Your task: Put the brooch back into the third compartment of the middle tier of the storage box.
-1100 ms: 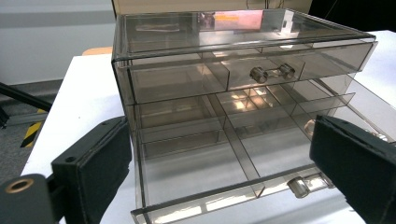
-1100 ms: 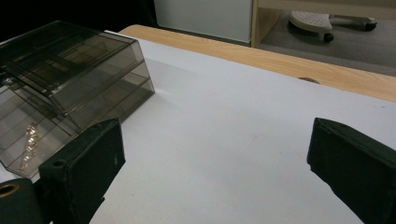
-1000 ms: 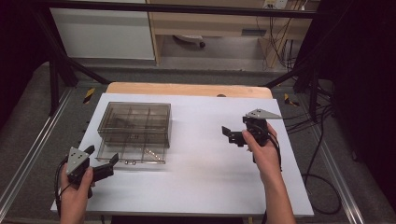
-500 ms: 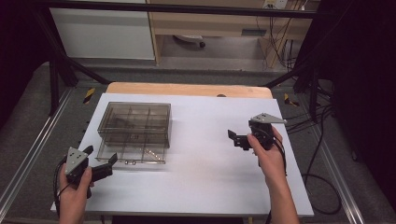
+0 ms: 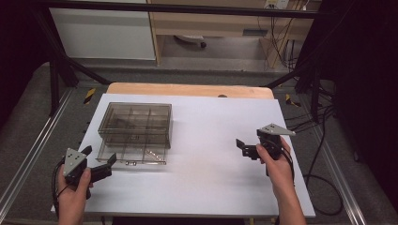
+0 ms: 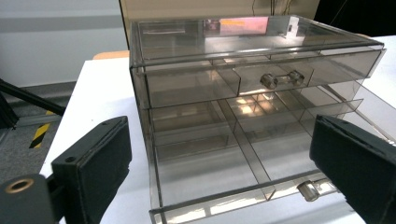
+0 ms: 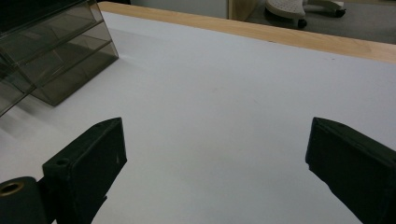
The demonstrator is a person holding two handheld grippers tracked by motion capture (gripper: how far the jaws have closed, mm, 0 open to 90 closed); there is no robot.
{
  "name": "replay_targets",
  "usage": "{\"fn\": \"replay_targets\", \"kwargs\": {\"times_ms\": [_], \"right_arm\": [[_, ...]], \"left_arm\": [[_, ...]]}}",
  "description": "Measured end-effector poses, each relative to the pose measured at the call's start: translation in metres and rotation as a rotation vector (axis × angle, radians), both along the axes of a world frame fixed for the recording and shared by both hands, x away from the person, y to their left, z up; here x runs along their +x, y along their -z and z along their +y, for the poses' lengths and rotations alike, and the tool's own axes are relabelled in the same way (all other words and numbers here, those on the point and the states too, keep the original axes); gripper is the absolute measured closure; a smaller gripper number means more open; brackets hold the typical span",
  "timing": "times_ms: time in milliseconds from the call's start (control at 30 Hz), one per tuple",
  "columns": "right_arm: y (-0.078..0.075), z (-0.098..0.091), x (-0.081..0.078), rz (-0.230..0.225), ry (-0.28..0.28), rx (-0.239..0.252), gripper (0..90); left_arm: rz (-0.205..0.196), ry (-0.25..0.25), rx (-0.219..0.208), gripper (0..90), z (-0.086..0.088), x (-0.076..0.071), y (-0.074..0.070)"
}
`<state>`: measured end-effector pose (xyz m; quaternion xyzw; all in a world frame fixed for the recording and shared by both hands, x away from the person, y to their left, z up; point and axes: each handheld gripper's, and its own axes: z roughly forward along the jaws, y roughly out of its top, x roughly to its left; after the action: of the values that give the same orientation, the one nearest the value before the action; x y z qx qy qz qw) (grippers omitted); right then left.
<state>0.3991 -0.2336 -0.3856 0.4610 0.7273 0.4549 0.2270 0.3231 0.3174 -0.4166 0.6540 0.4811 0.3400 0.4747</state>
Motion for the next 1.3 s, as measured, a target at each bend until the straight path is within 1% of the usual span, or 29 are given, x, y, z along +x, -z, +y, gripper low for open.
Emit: {"fn": "replay_targets", "kwargs": {"times_ms": [67,200,233,400,467,533,600,667,700,733,833,867,900,933,967,1033,1167,1300], "right_arm": [[0.001,-0.004,-0.003,0.003,0.004,0.004,5.6],[0.003,-0.010,-0.008,-0.014,0.007,0.000,5.6],[0.004,-0.012,-0.010,-0.011,0.009,0.003,5.5],[0.009,-0.016,-0.016,-0.017,0.014,0.005,5.4],[0.011,-0.018,-0.019,-0.018,0.018,0.007,5.3],[0.014,-0.019,-0.022,-0.023,0.020,0.012,5.3],[0.019,-0.018,-0.025,-0.020,0.016,0.013,5.3],[0.025,-0.017,-0.029,-0.006,0.010,0.030,5.4],[0.027,-0.016,-0.031,0.000,0.007,0.024,5.2],[0.029,-0.015,-0.032,-0.007,0.009,0.022,5.2],[0.034,-0.014,-0.033,-0.014,0.010,0.037,5.4],[0.037,-0.014,-0.034,-0.011,0.011,0.034,5.3],[0.040,-0.013,-0.035,-0.009,0.009,0.021,5.4],[0.043,-0.012,-0.035,-0.012,0.012,-0.006,5.4],[0.044,-0.009,-0.036,-0.015,0.002,-0.046,5.3],[0.046,-0.007,-0.036,-0.022,-0.008,-0.069,5.3],[0.045,-0.008,-0.037,-0.030,-0.005,-0.048,5.3],[0.047,-0.009,-0.038,-0.018,-0.014,-0.054,4.8]], "left_arm": [[-0.001,0.002,-0.001,5.6,0.001,-0.001,0.000],[-0.002,0.003,-0.007,5.6,0.001,-0.001,-0.001],[-0.001,0.003,-0.007,5.5,0.001,-0.001,-0.001],[0.009,0.024,-0.008,5.3,-0.001,-0.001,-0.002],[0.017,0.035,-0.017,5.4,-0.002,-0.002,-0.003],[0.017,0.047,-0.014,5.2,-0.002,-0.002,-0.005],[0.027,0.059,-0.028,5.2,-0.003,-0.003,-0.006],[0.025,0.068,-0.037,5.2,-0.003,-0.004,-0.008],[0.025,0.072,-0.041,5.2,-0.003,-0.005,-0.009],[0.024,0.073,-0.048,5.2,-0.003,-0.005,-0.009],[0.033,0.083,-0.057,4.9,-0.004,-0.005,-0.009],[0.035,0.085,-0.062,4.9,-0.004,-0.005,-0.010],[0.036,0.088,-0.072,5.0,-0.004,-0.006,-0.011],[0.032,0.097,-0.076,5.3,-0.006,-0.007,-0.012],[0.028,0.099,-0.076,5.1,-0.007,-0.007,-0.013],[0.022,0.106,-0.070,5.0,-0.010,-0.009,-0.014],[0.027,0.121,-0.061,5.7,-0.016,-0.011,-0.016],[0.034,0.154,-0.053,6.2,-0.024,-0.013,-0.020]]}}
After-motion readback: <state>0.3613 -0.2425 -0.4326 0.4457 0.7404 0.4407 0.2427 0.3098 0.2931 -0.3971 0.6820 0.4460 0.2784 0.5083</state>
